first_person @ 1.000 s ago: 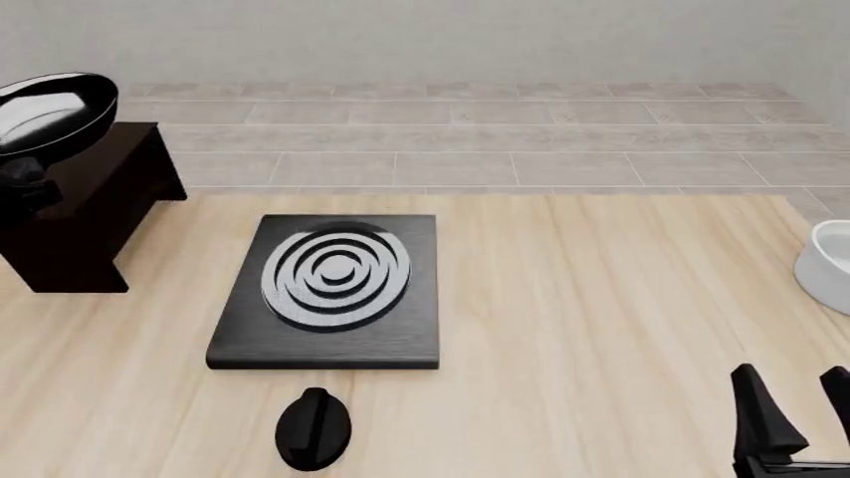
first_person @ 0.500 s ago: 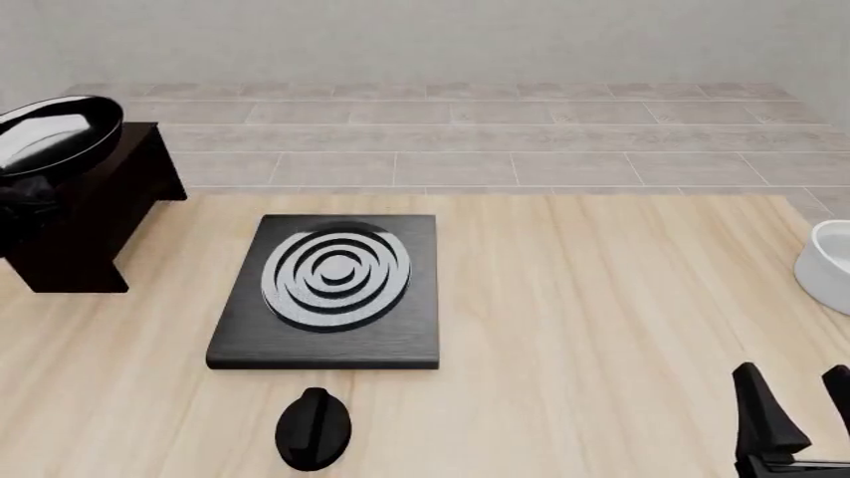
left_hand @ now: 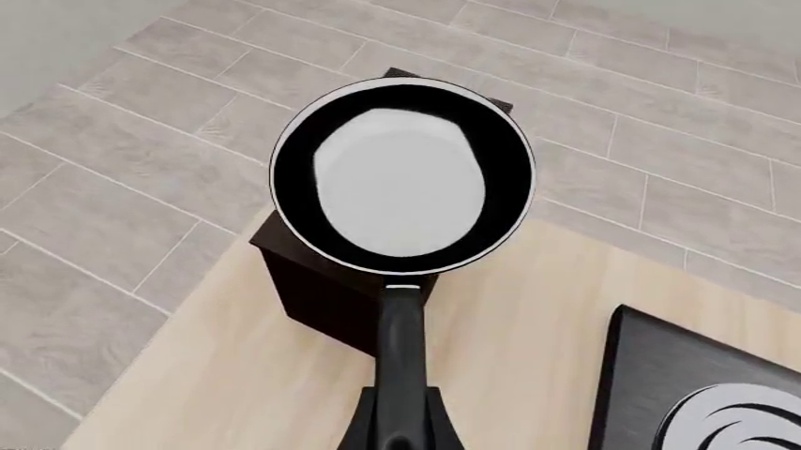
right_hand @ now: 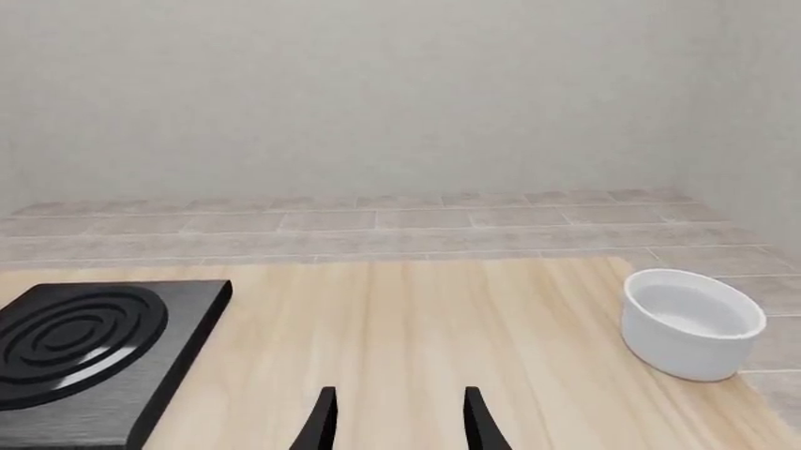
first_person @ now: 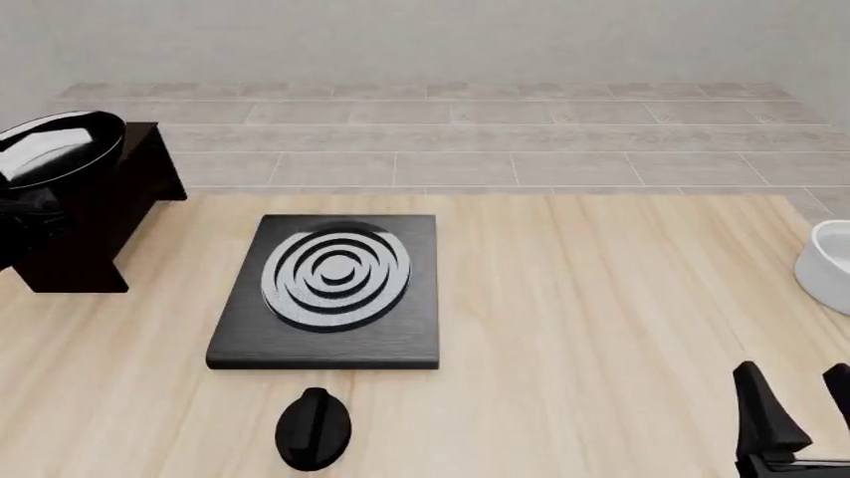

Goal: Put the frying pan on top of the cabinet.

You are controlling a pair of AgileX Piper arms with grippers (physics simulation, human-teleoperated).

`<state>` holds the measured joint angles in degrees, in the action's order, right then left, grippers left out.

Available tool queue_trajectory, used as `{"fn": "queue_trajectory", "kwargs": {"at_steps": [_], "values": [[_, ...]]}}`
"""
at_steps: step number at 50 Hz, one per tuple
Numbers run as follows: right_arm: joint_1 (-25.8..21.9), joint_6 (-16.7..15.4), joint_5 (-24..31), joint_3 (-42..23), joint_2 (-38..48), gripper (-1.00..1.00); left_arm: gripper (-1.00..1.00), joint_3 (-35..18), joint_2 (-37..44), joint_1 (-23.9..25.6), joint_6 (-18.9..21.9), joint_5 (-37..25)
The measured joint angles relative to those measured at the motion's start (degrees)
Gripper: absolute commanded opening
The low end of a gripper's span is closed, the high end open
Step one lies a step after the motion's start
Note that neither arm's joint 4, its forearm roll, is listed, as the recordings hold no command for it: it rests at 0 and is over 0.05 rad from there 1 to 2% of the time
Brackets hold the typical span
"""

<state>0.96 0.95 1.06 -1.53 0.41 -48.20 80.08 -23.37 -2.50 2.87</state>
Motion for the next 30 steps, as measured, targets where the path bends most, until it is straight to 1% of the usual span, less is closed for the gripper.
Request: {"fn": "queue_trajectory", "kwargs": {"at_steps": [30], "values": [[-0.08,-0.08,-0.01,0.31,-0.07,1.00,-1.00,-0.46,4.52,-0.26,0.28,4.05]]}}
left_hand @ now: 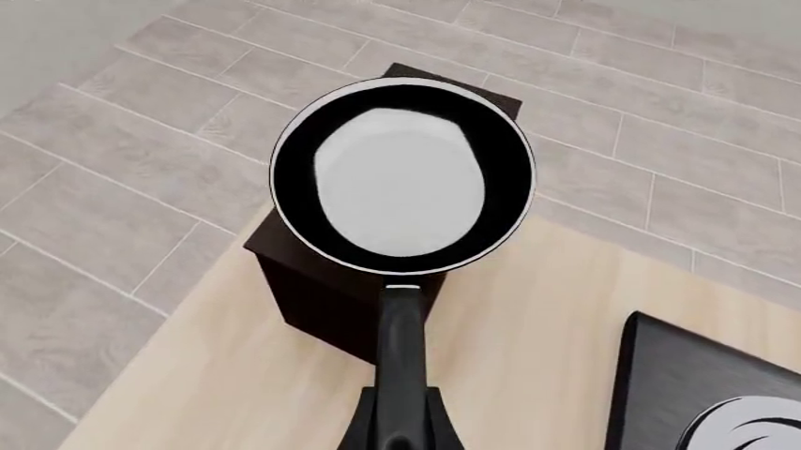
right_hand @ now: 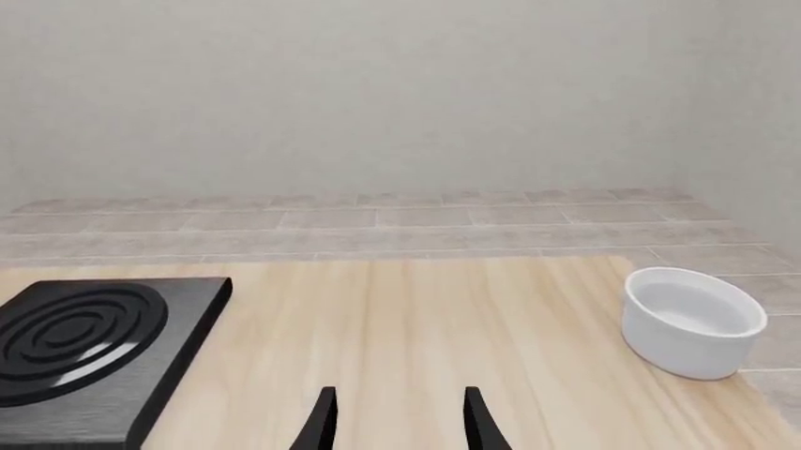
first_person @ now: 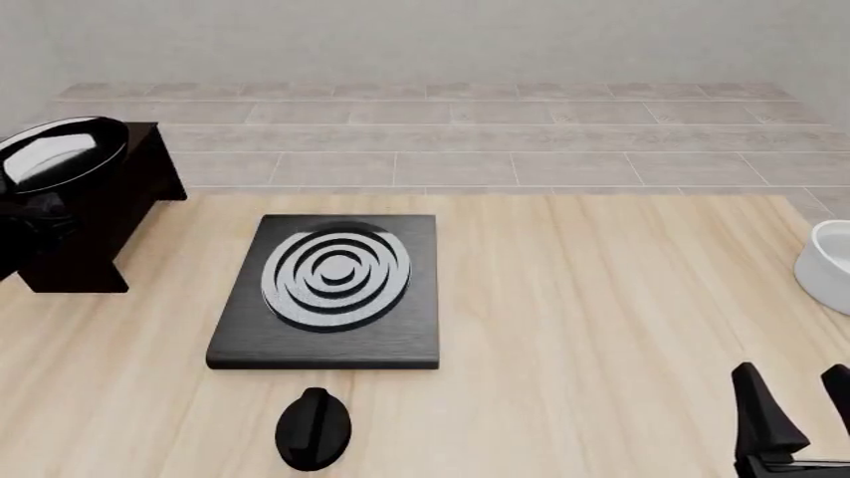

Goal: Put the frying pan on top of the cabinet.

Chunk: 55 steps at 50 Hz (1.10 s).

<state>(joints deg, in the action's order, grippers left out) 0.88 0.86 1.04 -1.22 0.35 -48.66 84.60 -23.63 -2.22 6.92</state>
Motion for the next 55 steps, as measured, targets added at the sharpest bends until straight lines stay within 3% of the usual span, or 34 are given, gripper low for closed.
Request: {"fn": "queue_trajectory", "kwargs": {"at_steps": [37,38,55], "values": [[-0.10,-0.13,-0.72,0.25,0.75,1.00,-1.00,0.26,2.34,-0.12,1.26,3.90],[-0.10,-0.12,-0.72,0.25,0.75,1.00,1.00,0.29,2.35,-0.12,1.43,3.97],[-0.12,-0.09,-0.51,-0.05,0.91,1.00,1.00,-0.16,1.95,0.24,3.82,4.74]]}}
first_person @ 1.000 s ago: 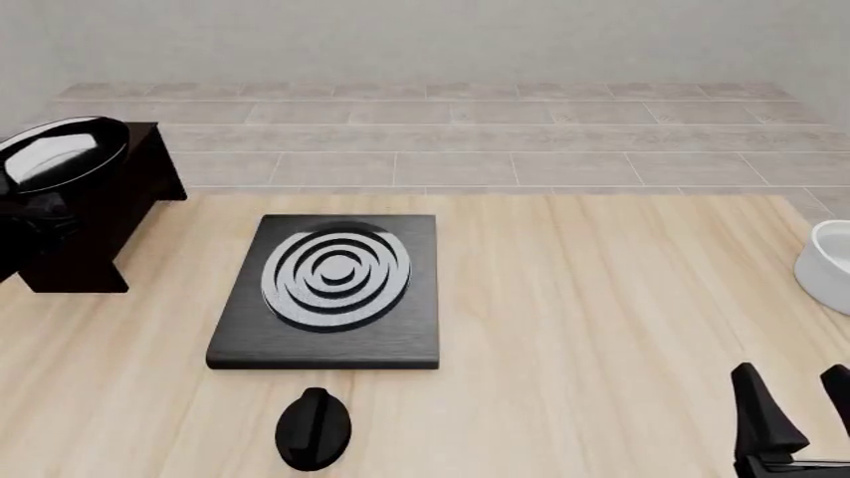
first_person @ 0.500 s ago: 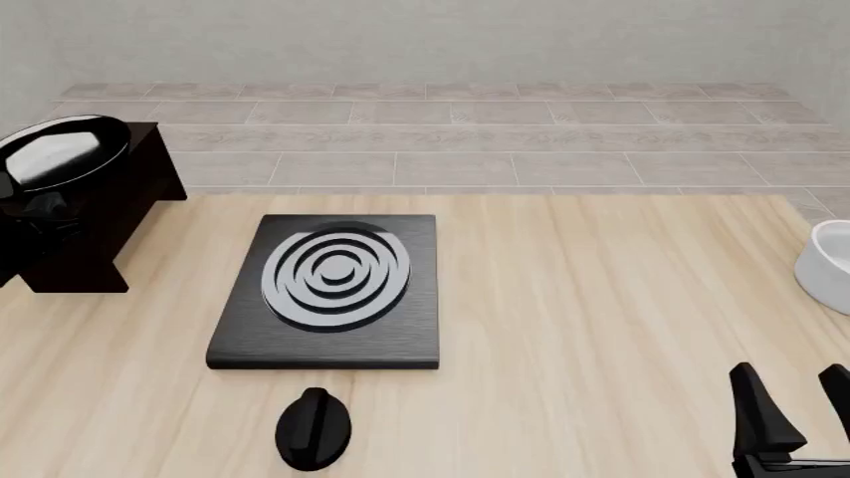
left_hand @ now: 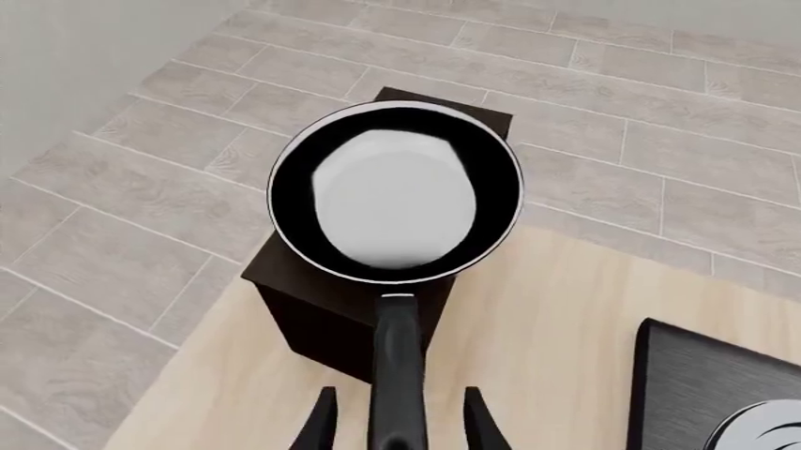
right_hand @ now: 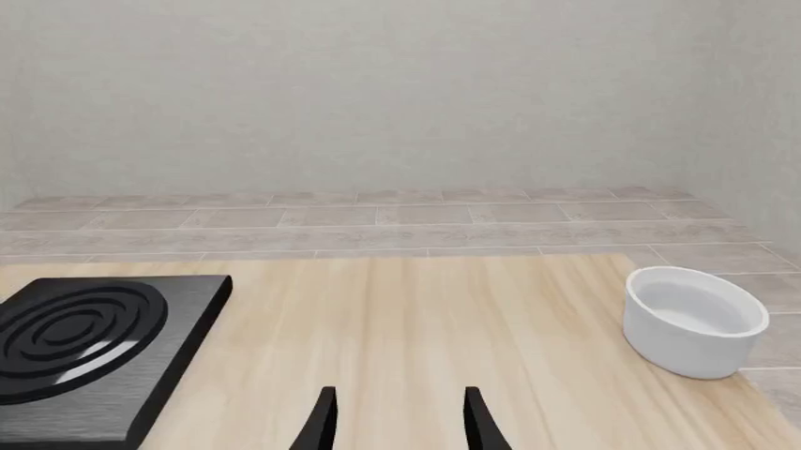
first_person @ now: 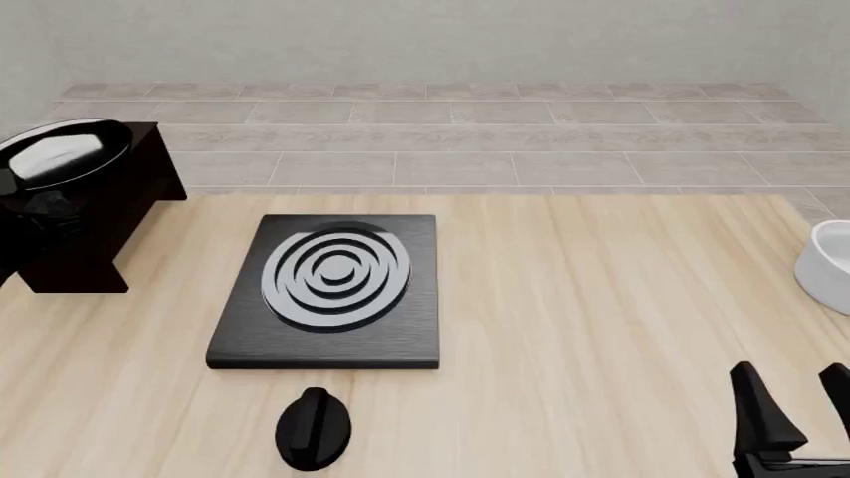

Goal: Put the frying pan on top of the cabinet.

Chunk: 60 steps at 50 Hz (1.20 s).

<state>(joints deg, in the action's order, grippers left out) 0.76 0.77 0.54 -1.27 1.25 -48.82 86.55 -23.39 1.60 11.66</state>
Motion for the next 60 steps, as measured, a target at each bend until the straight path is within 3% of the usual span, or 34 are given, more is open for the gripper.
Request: {"fn": "queue_trajectory", "kwargs": {"at_steps": [21,60], "values": [[-0.10,-0.27,-0.01,0.26,-0.41,1.00,1.00,2.33,-3.06,-0.18,1.11,-0.44],[0.03,0.15,-0.54,1.04,-1.14,1.00,1.00,8.50,-17.43,0.51,1.78,-7.77]]}}
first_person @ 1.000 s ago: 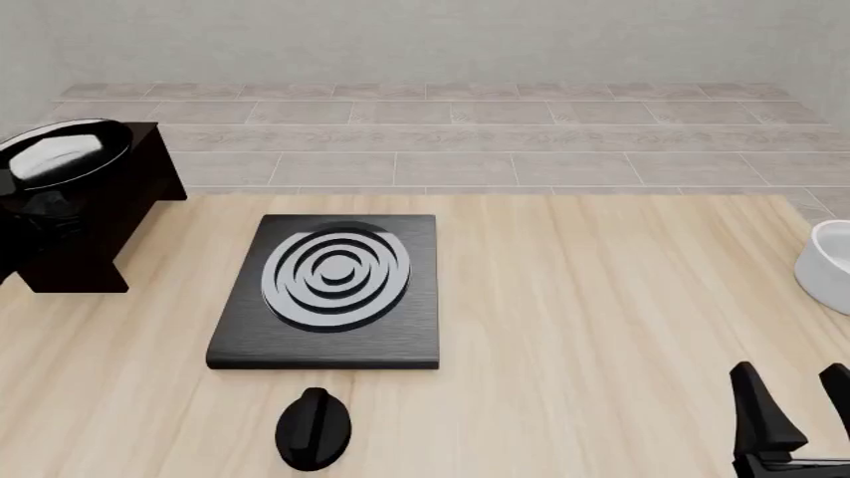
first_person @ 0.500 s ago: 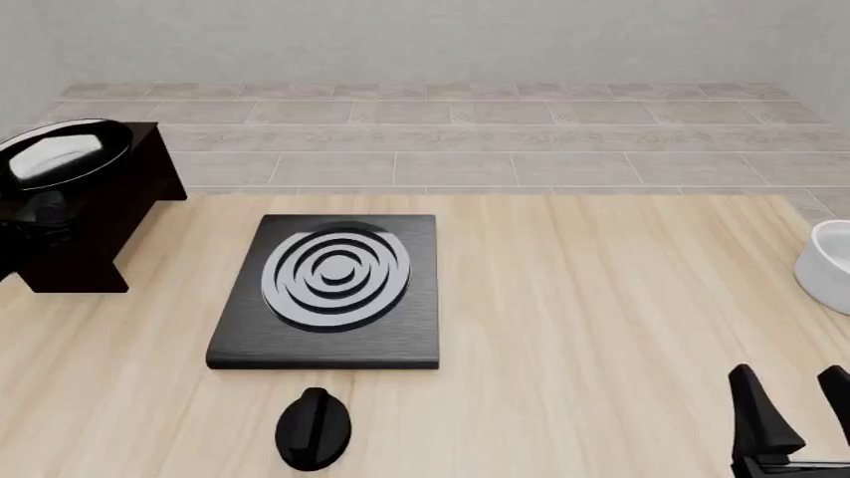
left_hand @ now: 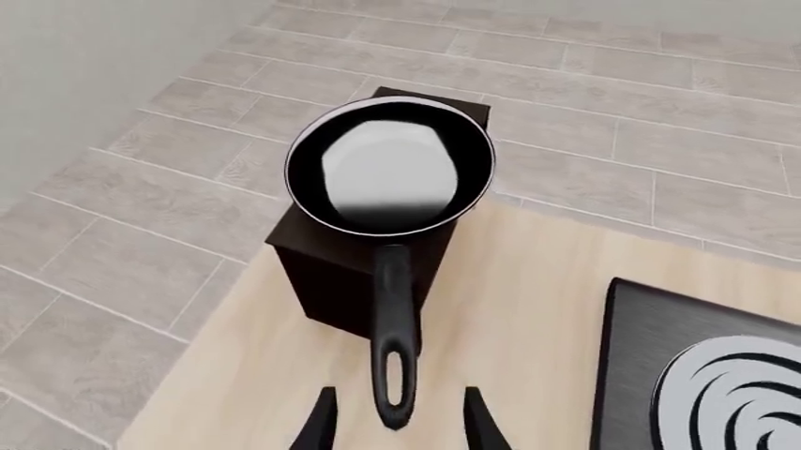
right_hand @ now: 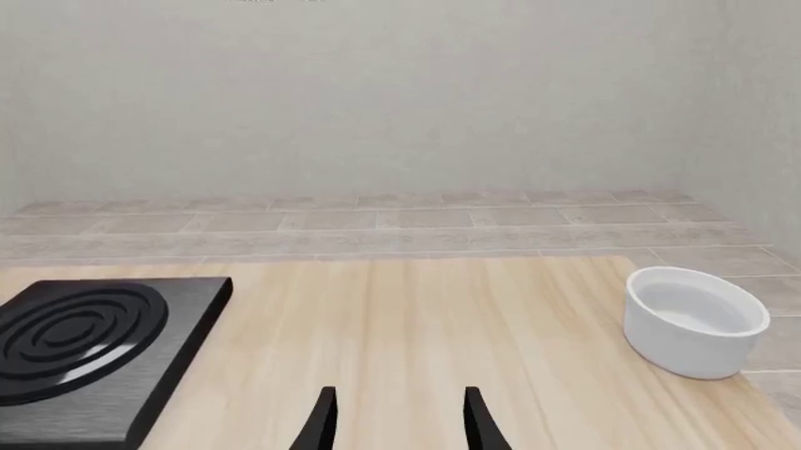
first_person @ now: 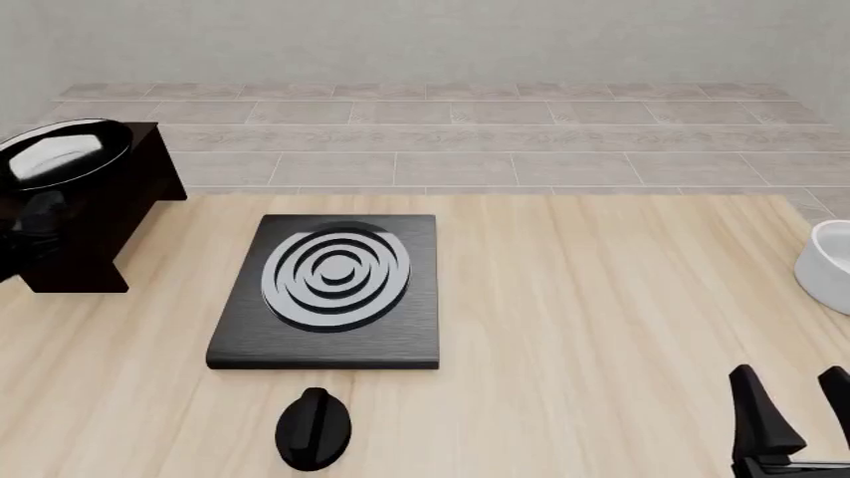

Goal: Put the frying pan on top of the cabinet.

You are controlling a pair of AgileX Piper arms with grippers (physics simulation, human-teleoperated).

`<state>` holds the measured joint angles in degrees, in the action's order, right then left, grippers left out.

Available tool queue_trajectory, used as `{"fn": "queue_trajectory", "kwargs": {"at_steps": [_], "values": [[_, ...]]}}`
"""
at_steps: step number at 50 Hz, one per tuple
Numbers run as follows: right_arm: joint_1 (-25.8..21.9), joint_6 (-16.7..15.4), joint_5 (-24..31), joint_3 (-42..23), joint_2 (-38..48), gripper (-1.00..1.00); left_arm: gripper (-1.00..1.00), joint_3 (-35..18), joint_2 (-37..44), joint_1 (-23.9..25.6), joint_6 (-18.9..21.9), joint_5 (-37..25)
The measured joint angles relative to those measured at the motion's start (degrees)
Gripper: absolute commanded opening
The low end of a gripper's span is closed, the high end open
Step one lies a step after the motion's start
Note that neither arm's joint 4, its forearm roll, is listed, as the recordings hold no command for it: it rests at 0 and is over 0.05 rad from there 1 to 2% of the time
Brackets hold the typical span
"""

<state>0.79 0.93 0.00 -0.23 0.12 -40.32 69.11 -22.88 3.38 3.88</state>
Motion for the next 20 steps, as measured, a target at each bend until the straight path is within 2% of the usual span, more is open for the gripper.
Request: {"fn": "queue_trajectory", "kwargs": {"at_steps": [20], "values": [[0.13,0.41,-0.09,-0.19,-0.07,1.00,1.00,3.15,-11.15,0.82,-0.91,-7.87]]}}
